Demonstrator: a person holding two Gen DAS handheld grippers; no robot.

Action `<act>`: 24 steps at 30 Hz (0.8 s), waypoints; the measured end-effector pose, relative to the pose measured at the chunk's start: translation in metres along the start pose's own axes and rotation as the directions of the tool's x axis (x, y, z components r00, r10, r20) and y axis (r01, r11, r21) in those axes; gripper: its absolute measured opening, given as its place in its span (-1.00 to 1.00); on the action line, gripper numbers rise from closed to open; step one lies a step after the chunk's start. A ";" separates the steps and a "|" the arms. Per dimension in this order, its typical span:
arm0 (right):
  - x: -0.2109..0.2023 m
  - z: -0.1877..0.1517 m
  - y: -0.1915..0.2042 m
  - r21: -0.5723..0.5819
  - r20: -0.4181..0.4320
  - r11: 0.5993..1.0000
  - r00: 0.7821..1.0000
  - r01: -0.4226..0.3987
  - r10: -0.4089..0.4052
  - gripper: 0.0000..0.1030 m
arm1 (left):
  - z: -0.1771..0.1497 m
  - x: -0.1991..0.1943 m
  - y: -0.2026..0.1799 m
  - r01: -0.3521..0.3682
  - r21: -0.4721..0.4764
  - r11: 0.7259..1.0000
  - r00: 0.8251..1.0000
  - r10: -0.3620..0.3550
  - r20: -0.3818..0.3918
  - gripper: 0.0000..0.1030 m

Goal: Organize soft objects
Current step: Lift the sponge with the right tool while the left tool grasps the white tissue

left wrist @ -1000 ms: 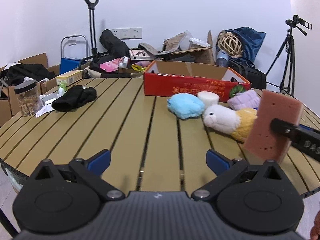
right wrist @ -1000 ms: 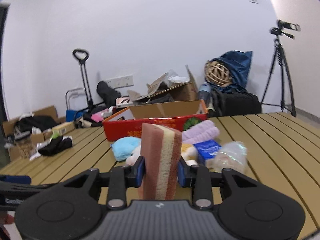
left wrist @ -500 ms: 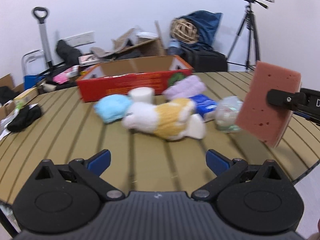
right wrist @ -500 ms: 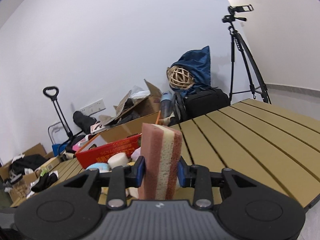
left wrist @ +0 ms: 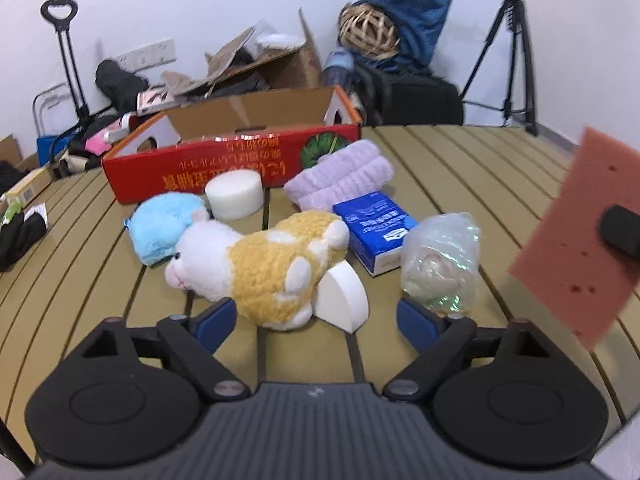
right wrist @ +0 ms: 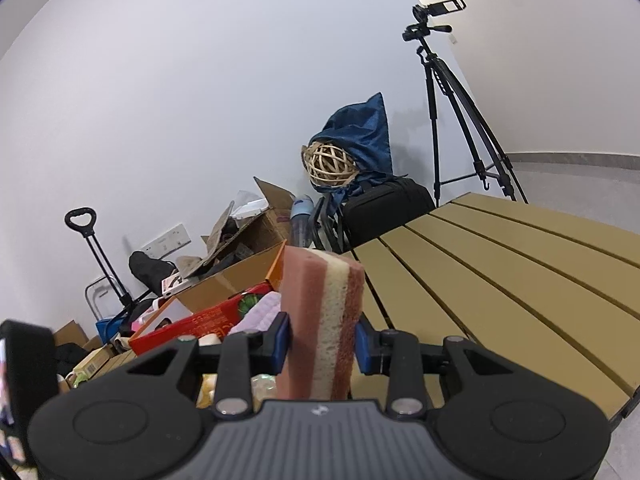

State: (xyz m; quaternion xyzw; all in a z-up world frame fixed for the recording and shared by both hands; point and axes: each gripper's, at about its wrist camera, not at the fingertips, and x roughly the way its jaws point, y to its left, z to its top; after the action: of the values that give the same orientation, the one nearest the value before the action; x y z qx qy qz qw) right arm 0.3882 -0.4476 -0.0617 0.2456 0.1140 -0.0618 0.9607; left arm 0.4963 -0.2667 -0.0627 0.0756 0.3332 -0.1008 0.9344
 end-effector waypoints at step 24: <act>0.006 0.003 -0.020 0.064 0.011 0.998 1.000 0.009 -0.010 -0.38 | 0.014 0.025 -0.032 -0.143 -0.049 0.989 0.989 0.140 -0.056 -0.62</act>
State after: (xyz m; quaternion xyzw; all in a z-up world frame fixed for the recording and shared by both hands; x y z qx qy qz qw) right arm 0.3914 -0.4667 -0.0702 0.2752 0.1076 -0.0715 0.9527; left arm 0.5165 -0.3043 -0.0701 0.0769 0.3541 -0.0233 0.9317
